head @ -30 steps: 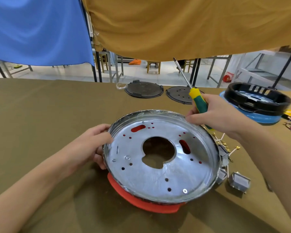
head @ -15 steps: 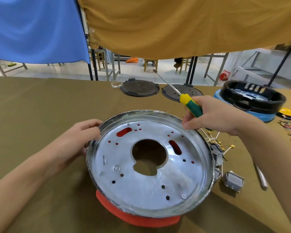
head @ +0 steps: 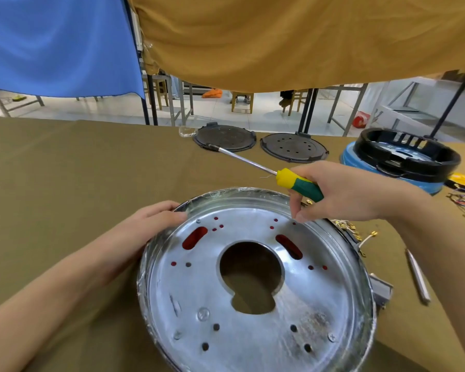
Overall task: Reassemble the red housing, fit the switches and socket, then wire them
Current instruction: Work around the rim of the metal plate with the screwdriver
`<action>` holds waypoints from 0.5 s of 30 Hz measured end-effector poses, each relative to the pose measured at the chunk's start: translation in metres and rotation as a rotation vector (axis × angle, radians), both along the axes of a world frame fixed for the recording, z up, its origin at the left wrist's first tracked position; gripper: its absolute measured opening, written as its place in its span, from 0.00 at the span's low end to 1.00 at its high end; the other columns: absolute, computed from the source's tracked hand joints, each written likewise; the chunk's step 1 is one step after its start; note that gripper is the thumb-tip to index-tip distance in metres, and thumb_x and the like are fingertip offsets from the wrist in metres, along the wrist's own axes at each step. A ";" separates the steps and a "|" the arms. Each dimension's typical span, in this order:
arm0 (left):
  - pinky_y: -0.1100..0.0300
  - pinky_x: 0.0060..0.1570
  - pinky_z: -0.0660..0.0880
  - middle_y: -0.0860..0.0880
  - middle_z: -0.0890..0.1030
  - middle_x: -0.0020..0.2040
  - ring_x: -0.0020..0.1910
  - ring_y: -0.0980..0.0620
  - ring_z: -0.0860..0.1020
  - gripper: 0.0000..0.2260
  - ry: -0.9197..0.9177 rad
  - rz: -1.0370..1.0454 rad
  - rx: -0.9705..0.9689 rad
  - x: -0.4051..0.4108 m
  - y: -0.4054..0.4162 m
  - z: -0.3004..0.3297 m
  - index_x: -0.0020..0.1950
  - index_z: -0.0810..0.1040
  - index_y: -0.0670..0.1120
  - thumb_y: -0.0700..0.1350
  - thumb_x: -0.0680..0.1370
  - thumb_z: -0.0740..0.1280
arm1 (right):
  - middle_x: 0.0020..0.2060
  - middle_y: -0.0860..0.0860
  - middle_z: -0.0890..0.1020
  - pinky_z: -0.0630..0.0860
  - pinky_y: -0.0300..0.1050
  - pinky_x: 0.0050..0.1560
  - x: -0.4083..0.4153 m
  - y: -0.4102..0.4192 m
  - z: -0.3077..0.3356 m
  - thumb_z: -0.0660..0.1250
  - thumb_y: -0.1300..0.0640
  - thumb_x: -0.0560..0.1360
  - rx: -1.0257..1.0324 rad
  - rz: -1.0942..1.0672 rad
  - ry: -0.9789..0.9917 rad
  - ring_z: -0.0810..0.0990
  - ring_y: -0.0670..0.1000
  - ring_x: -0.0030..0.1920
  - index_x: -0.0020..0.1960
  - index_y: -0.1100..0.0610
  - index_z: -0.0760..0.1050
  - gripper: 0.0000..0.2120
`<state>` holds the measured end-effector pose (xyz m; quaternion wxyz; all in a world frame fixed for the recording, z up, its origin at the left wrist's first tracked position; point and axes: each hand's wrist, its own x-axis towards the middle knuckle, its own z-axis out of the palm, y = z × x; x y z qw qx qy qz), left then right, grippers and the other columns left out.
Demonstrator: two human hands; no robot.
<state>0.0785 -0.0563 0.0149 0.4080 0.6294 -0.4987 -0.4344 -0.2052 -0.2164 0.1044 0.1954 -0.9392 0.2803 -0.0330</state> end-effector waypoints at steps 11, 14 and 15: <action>0.69 0.25 0.74 0.57 0.84 0.31 0.29 0.59 0.82 0.16 -0.017 0.179 0.082 0.006 -0.027 -0.013 0.37 0.83 0.55 0.40 0.79 0.63 | 0.39 0.38 0.83 0.73 0.42 0.43 0.006 0.005 -0.003 0.75 0.58 0.71 -0.029 0.007 0.061 0.80 0.40 0.41 0.42 0.46 0.74 0.11; 0.72 0.19 0.69 0.62 0.78 0.23 0.22 0.64 0.78 0.15 -0.042 0.229 0.061 0.007 -0.031 -0.016 0.39 0.74 0.56 0.38 0.80 0.63 | 0.37 0.37 0.83 0.71 0.40 0.40 0.008 0.005 -0.005 0.75 0.60 0.71 -0.060 0.002 0.086 0.80 0.38 0.40 0.41 0.46 0.73 0.13; 0.72 0.19 0.68 0.62 0.78 0.22 0.22 0.64 0.77 0.16 -0.042 0.229 0.059 0.007 -0.031 -0.017 0.39 0.74 0.56 0.37 0.80 0.63 | 0.37 0.36 0.82 0.70 0.39 0.39 0.009 0.006 -0.006 0.75 0.60 0.70 -0.078 -0.003 0.096 0.79 0.37 0.39 0.40 0.46 0.73 0.14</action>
